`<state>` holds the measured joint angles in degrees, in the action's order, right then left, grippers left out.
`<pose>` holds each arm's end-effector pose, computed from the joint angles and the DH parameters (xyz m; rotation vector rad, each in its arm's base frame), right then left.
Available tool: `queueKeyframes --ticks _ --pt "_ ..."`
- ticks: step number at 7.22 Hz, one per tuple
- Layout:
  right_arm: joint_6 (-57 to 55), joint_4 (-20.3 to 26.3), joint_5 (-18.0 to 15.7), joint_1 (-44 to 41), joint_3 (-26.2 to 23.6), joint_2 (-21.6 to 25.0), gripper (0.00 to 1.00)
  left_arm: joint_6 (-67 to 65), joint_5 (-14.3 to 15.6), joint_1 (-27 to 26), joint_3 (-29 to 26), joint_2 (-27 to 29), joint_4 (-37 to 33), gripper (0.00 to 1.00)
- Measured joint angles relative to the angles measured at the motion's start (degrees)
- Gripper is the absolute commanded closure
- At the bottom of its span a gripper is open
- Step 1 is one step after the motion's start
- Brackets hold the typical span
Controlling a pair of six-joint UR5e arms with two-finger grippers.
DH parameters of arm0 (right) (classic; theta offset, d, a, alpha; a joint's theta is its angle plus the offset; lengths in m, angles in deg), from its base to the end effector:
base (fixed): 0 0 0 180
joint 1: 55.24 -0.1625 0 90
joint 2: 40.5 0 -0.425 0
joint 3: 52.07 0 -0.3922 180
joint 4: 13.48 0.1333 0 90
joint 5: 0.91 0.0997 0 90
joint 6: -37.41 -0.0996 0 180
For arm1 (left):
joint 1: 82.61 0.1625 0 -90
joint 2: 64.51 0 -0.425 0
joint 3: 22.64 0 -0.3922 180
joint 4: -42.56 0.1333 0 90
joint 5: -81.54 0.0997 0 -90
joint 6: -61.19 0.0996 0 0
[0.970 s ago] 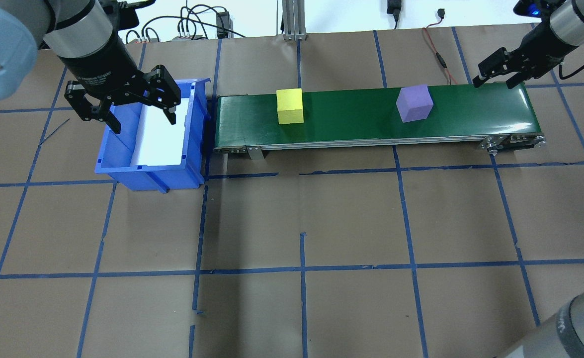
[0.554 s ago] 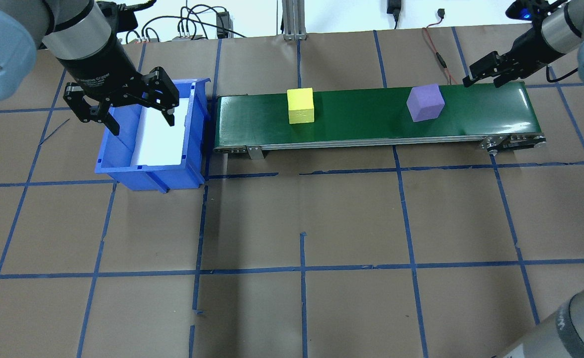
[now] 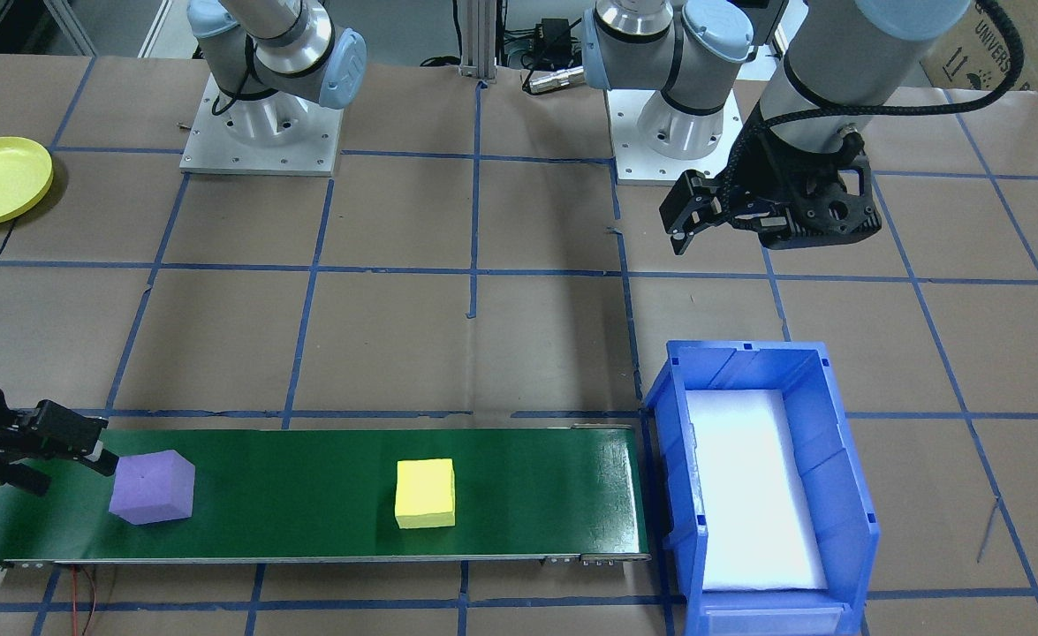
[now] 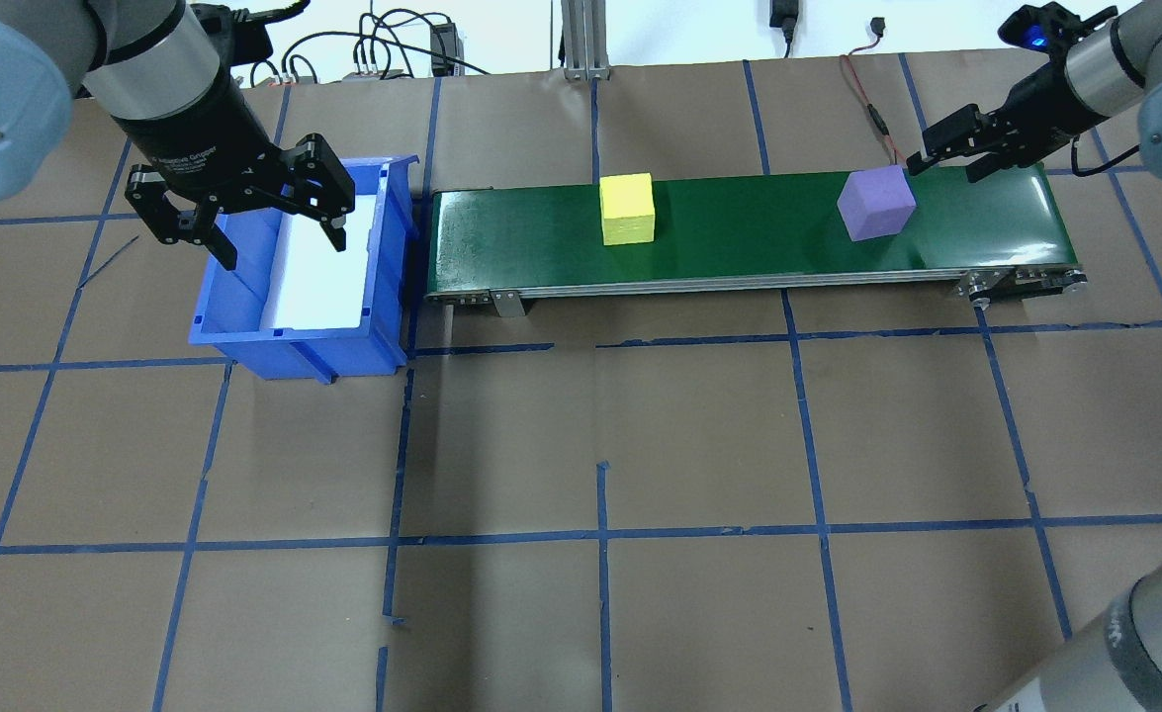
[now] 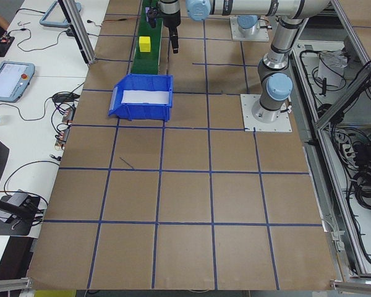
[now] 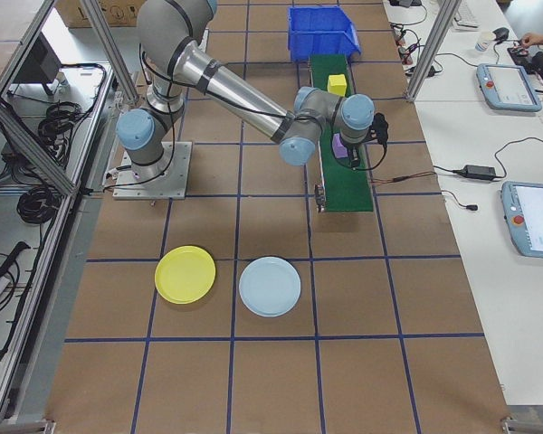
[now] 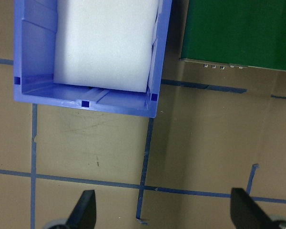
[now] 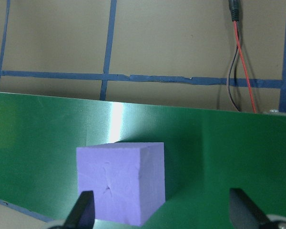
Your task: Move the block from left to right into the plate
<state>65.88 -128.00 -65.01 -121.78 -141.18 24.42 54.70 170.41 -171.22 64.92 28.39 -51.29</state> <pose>-0.0919 -0.6558 0.2977 -0.1209 2.7212 -0.2813 -0.1230 -0.5088 0.4770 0.2157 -3.1155 -0.1188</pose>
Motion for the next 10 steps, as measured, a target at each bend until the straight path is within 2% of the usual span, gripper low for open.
queueKeyframes --ticks 4,7,8,9,10 --pt "-1.2 -0.2 -0.2 0.0 -0.1 -1.2 0.0 0.1 0.1 0.0 0.1 0.1 0.2 0.0" --pt "-1.3 -0.3 -2.7 0.0 -0.1 -2.2 0.0 0.1 0.0 0.0 0.2 0.1 0.3 0.0" --pt "-1.4 -0.3 -3.2 0.0 -0.1 -2.4 0.37 0.1 0.0 0.0 0.2 0.1 0.3 0.0" --pt "-1.4 -0.6 -4.2 0.0 0.0 -2.6 0.62 0.1 0.0 0.0 0.2 0.1 0.4 0.0" --pt "-1.5 -1.8 -6.6 0.0 0.1 -2.6 0.77 0.1 0.0 0.0 0.2 0.1 0.4 0.0"
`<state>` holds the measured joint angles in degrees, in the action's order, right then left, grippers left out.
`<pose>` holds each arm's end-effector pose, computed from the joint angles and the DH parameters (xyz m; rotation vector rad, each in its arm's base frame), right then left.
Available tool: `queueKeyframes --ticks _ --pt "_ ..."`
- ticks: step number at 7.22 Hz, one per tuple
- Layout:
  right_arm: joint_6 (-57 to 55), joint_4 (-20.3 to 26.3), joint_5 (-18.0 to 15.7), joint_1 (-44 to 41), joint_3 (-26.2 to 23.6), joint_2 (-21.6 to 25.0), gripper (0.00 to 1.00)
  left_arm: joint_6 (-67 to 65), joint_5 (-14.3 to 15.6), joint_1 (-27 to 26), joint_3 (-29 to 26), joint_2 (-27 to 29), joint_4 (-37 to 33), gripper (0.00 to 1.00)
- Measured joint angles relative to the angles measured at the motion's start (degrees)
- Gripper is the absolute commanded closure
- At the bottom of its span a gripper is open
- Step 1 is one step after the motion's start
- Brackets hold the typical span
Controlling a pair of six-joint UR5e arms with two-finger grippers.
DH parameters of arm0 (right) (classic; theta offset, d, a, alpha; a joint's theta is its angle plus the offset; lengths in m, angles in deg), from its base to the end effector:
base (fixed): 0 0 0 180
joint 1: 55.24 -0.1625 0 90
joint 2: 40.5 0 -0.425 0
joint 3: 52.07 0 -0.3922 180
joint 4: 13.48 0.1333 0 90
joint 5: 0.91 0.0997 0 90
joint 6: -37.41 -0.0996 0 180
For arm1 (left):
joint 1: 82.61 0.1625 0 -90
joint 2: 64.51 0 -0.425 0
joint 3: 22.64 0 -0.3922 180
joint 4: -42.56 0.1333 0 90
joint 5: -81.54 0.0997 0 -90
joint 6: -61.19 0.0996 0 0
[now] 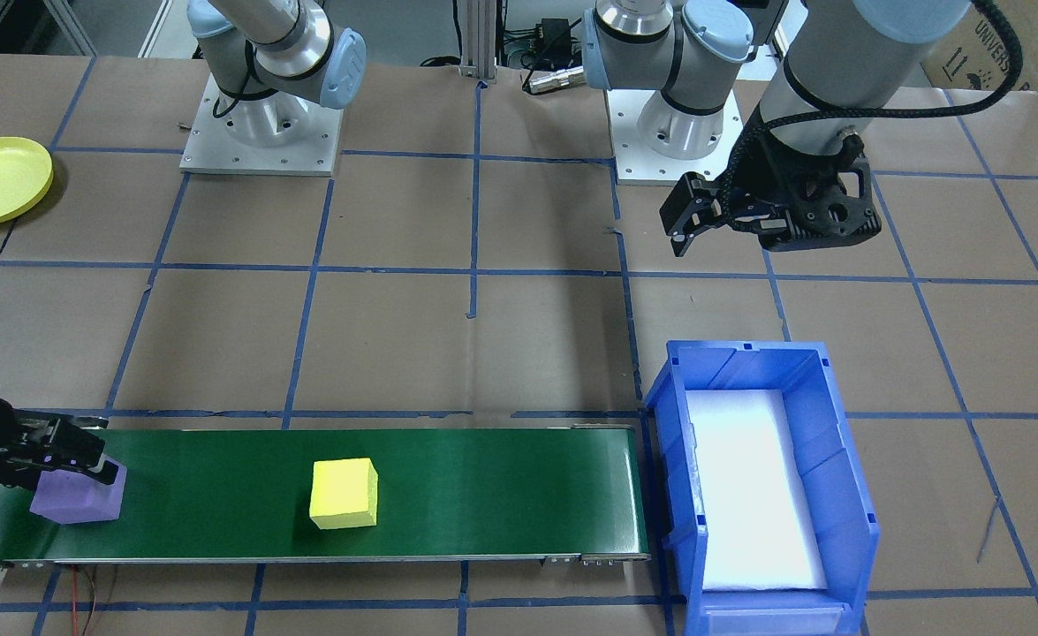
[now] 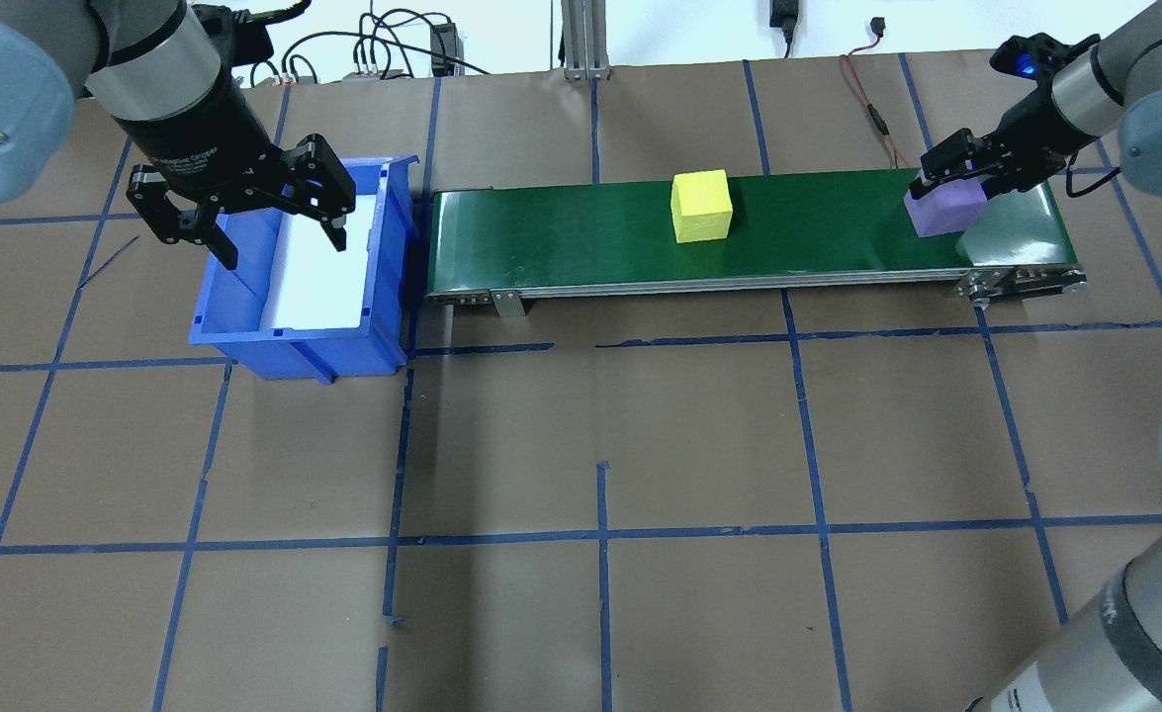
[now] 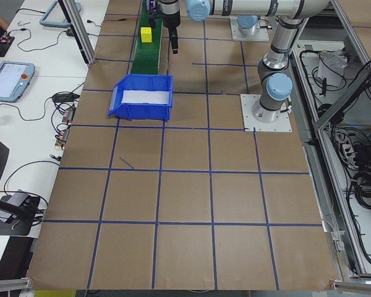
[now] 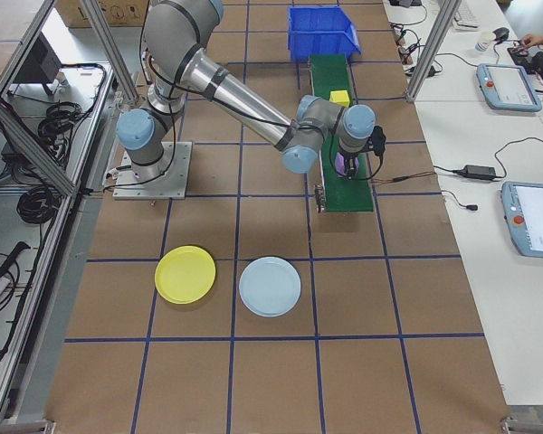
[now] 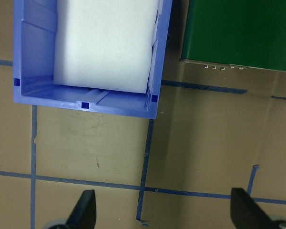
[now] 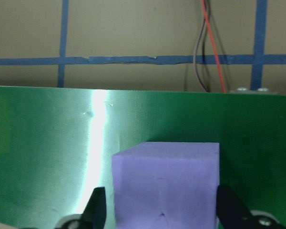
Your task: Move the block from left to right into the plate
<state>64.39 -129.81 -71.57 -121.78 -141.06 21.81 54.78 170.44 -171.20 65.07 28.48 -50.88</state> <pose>-0.1051 -0.6598 0.2681 -0.0854 2.8257 -0.1974 -0.1227 -0.5098 0.4756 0.2141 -3.1161 -0.1141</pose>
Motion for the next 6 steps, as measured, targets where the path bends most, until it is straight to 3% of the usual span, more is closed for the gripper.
queueKeyframes --ticks 2,3,4,6 --pt "0.0 -2.5 -8.0 0.3 0.6 0.6 0.8 0.0 0.0 0.0 0.0 0.0 0.0 0.0" --pt "0.2 -2.9 -10.5 1.6 1.2 1.4 0.8 0.1 0.0 0.1 0.0 0.0 0.0 0.0" --pt "1.2 -2.7 -11.9 4.0 1.6 2.9 0.79 0.1 0.0 0.1 0.0 0.0 0.0 0.0" --pt "4.3 2.0 -13.2 12.4 0.9 7.0 0.79 0.3 0.0 0.1 0.0 0.0 0.0 0.0"
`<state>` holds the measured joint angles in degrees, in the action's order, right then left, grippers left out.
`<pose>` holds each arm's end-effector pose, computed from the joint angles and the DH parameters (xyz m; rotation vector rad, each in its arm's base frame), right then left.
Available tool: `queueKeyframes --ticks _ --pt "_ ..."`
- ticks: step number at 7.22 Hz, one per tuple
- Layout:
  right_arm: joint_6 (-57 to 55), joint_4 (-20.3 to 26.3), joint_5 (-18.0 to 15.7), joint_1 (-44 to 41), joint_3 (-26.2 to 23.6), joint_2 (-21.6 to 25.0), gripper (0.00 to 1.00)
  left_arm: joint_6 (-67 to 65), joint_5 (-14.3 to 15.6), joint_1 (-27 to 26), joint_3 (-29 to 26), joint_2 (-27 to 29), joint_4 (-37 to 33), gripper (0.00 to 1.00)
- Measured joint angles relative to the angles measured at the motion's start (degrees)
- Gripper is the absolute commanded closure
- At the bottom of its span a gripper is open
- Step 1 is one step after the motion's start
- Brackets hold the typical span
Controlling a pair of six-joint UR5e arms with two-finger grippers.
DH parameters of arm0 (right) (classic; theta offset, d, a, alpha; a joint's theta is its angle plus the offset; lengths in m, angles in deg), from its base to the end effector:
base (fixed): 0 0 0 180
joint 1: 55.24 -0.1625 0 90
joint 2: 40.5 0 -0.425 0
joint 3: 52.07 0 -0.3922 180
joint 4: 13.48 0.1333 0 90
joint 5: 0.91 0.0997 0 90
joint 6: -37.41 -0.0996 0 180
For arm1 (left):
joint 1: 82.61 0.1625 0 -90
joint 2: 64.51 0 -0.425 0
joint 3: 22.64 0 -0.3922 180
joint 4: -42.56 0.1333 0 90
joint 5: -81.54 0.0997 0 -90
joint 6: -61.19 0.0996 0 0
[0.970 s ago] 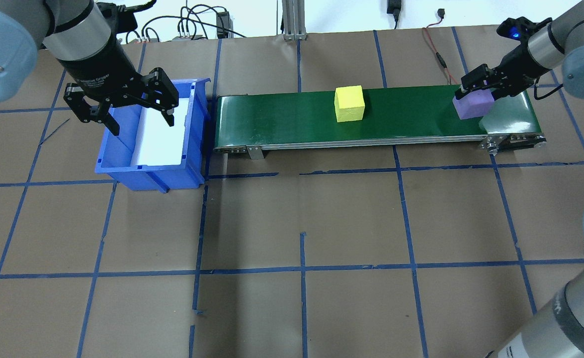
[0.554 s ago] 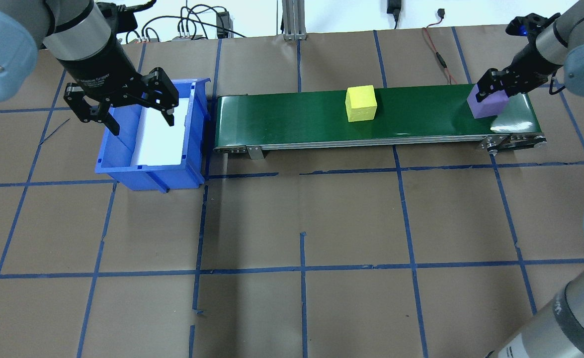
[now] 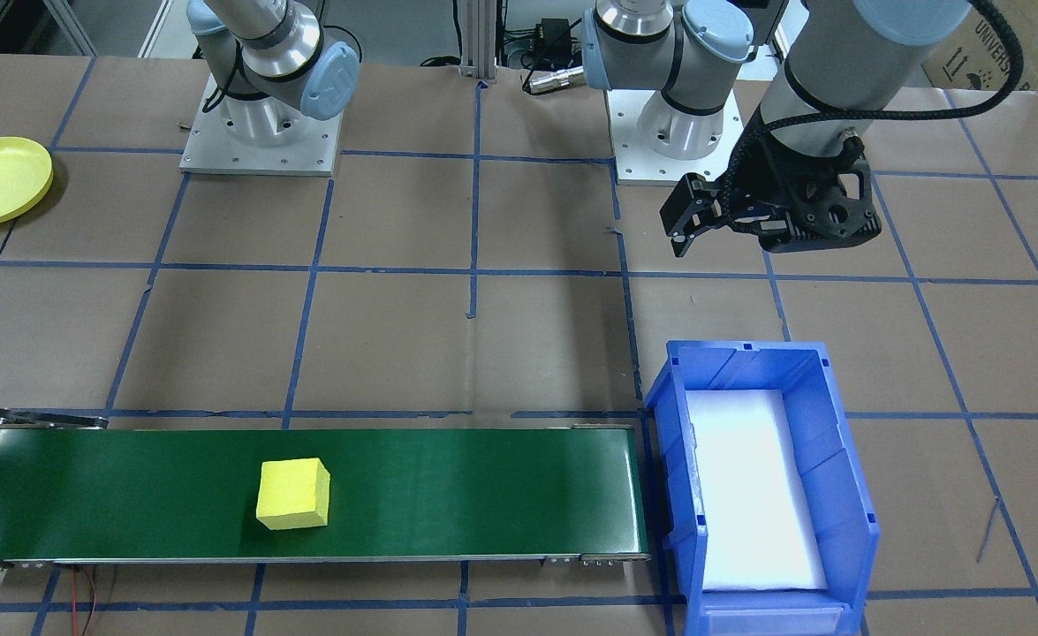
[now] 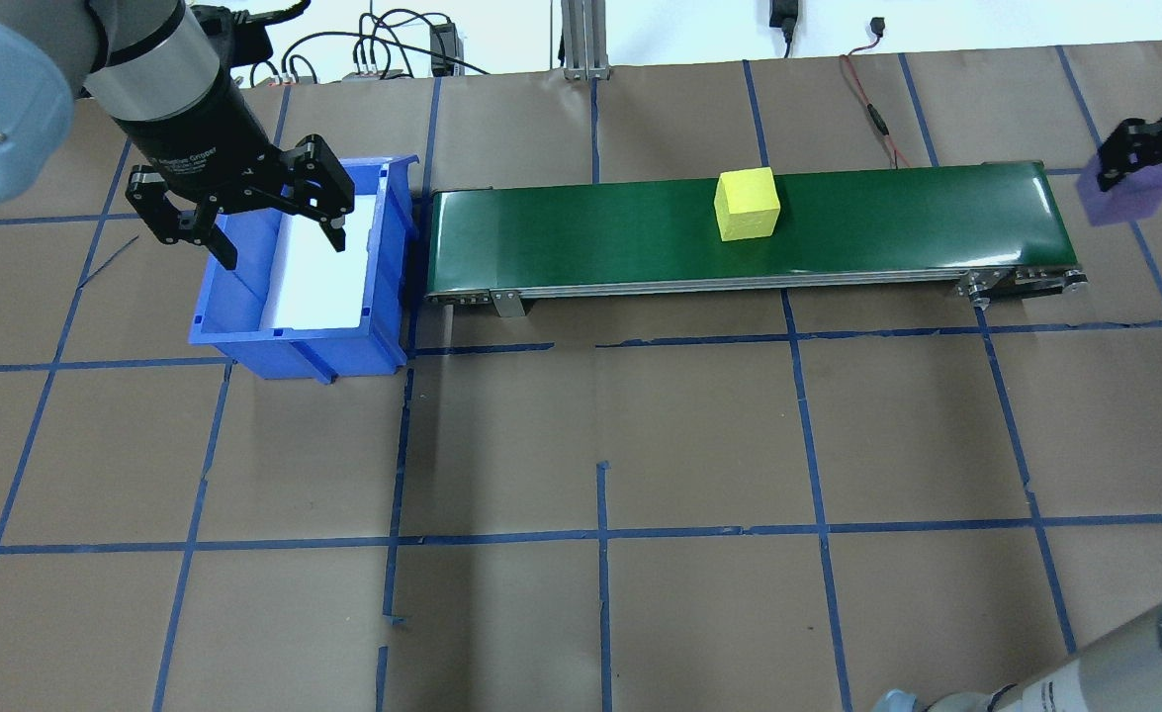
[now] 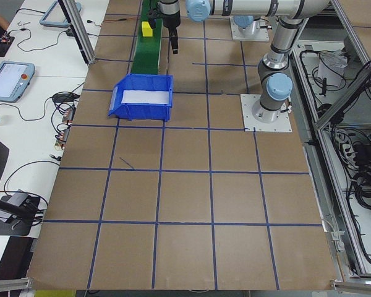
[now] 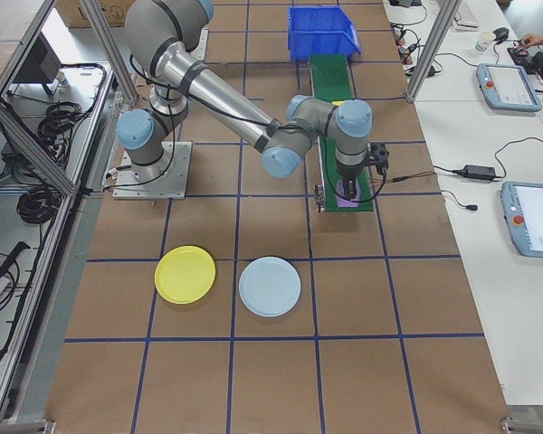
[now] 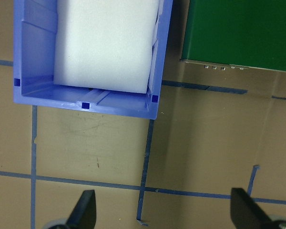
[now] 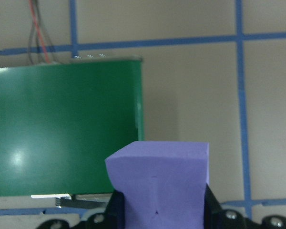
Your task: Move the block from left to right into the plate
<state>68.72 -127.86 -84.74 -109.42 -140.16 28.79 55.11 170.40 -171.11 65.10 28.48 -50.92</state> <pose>-0.2522 -0.5955 0.3448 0.1138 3.0960 -0.2181 -0.1220 -0.5098 0.4753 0.2075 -3.1156 -0.1159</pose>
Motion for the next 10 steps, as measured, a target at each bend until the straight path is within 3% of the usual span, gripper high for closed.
queueKeyframes --ticks 2,4,5,6,10 --pt "6.3 3.0 -0.5 10.0 -1.6 1.4 0.79 0.1 0.0 0.0 0.0 0.0 0.0 0.0" --pt "14.6 1.4 -2.0 17.0 -4.3 1.1 0.74 0.1 0.0 0.0 0.0 0.0 0.1 0.0" --pt "17.6 -0.6 -2.4 19.8 -6.0 0.8 0.45 0.1 0.0 0.0 0.0 0.0 0.1 0.0" --pt "19.7 -2.6 -2.2 21.9 -7.2 0.1 0.0 0.1 0.0 0.0 0.0 0.0 0.0 0.0" --pt "20.6 -4.4 -2.8 23.5 -7.8 -2.2 0.0 0.1 0.0 0.0 0.2 0.1 0.1 0.0"
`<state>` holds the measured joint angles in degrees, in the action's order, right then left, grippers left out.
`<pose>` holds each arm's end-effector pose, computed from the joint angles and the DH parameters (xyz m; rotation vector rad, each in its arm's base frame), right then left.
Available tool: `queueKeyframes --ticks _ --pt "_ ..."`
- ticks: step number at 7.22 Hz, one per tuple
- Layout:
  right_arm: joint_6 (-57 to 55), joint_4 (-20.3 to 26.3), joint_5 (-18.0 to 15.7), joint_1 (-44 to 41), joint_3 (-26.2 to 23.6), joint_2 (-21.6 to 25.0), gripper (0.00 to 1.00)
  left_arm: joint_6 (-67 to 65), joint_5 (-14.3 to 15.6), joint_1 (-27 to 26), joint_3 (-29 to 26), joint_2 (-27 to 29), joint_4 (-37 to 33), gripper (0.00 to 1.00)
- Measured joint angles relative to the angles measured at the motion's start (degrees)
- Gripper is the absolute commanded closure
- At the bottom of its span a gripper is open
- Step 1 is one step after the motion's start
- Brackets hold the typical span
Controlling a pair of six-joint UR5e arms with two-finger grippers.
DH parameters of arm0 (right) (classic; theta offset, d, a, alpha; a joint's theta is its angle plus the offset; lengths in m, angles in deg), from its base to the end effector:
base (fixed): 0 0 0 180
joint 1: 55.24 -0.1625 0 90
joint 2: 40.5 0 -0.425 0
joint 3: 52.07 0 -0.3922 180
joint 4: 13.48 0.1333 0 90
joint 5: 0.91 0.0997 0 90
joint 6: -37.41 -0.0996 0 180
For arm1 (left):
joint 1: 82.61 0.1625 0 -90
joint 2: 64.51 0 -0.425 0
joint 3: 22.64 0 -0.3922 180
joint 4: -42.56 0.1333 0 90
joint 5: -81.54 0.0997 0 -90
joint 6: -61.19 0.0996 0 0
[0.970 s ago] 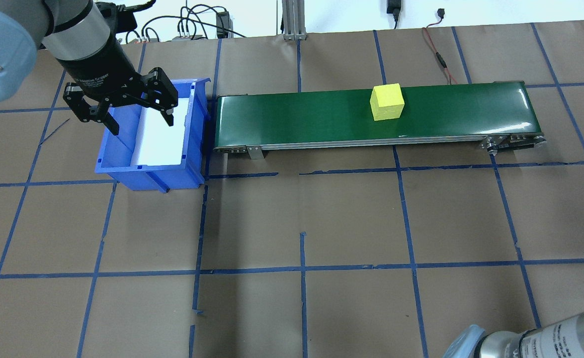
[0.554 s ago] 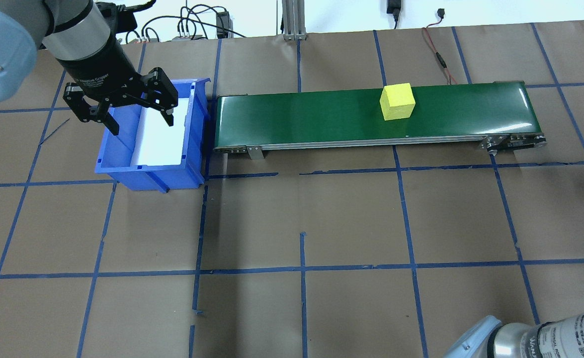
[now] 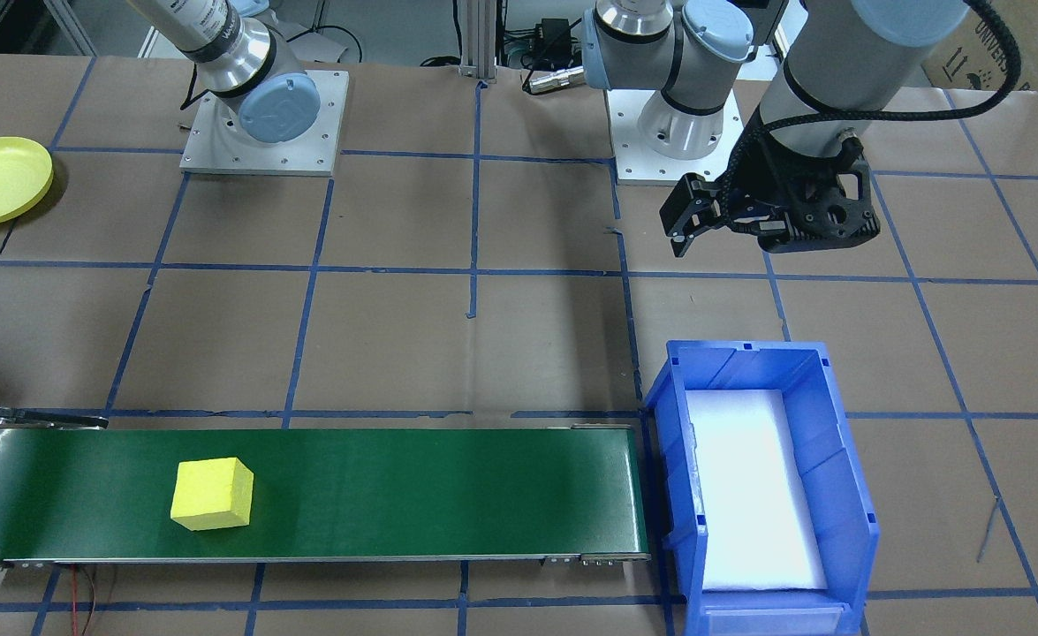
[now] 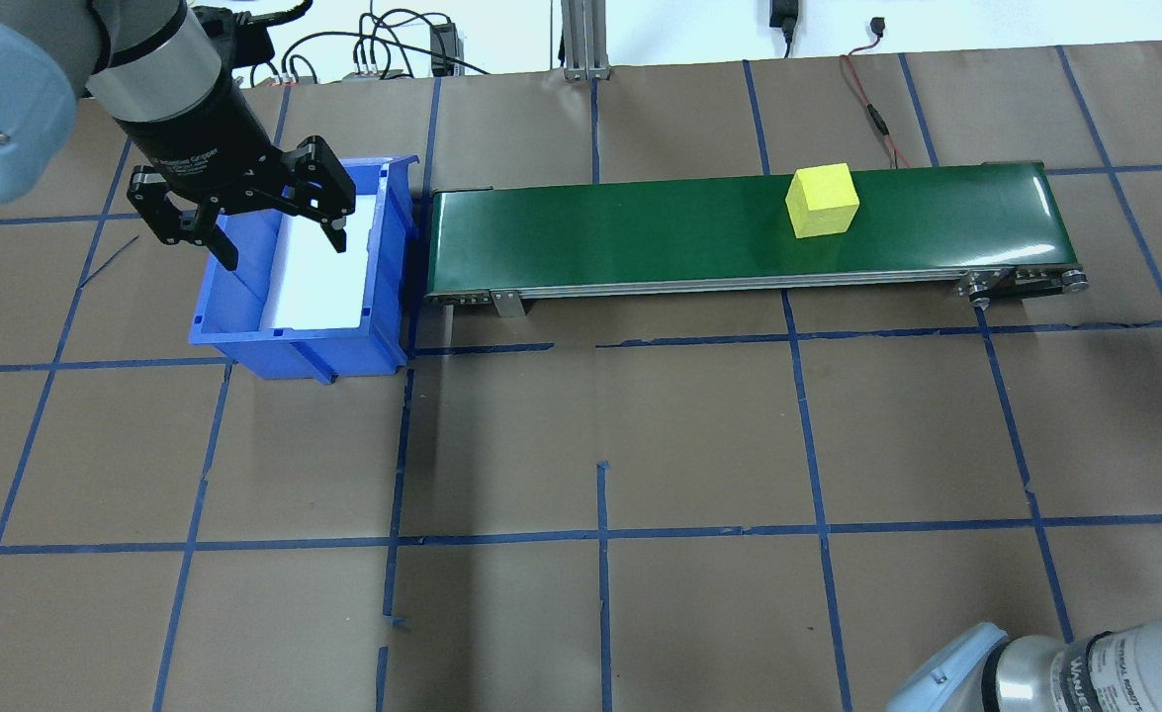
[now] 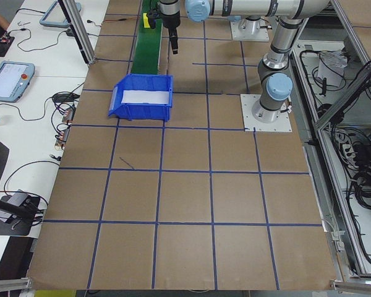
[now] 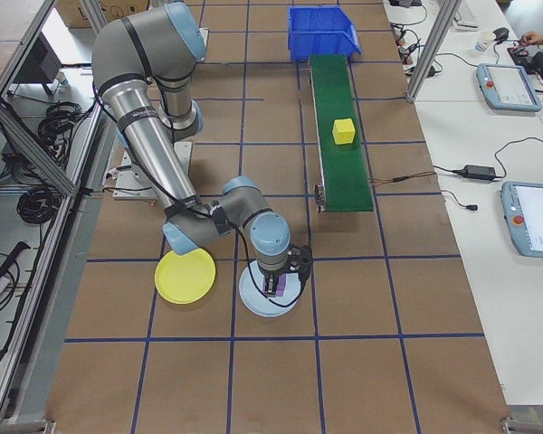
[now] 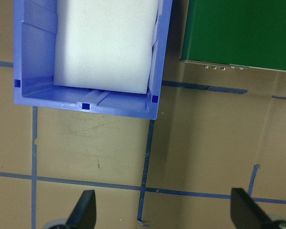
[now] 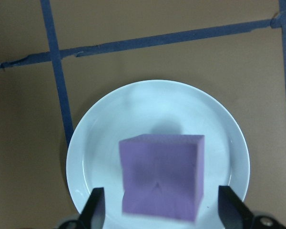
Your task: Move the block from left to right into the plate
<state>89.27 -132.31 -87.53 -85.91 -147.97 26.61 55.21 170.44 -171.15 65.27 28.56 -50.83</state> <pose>-0.4526 -0.4302 0.2658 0.2024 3.1013 -0.0763 -0.1223 -0.5100 0.4733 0.2038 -3.1165 -0.1202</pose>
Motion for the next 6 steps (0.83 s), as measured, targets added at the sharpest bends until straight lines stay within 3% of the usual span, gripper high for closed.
queueKeyframes --ticks 3,6 --pt "-8.8 0.6 4.0 -6.9 1.2 2.2 0.0 0.2 0.0 0.0 0.1 0.0 0.1 0.0" --pt "-22.7 0.2 12.0 -18.1 2.9 2.7 0.0 0.3 0.0 0.0 0.2 0.0 0.1 0.0"
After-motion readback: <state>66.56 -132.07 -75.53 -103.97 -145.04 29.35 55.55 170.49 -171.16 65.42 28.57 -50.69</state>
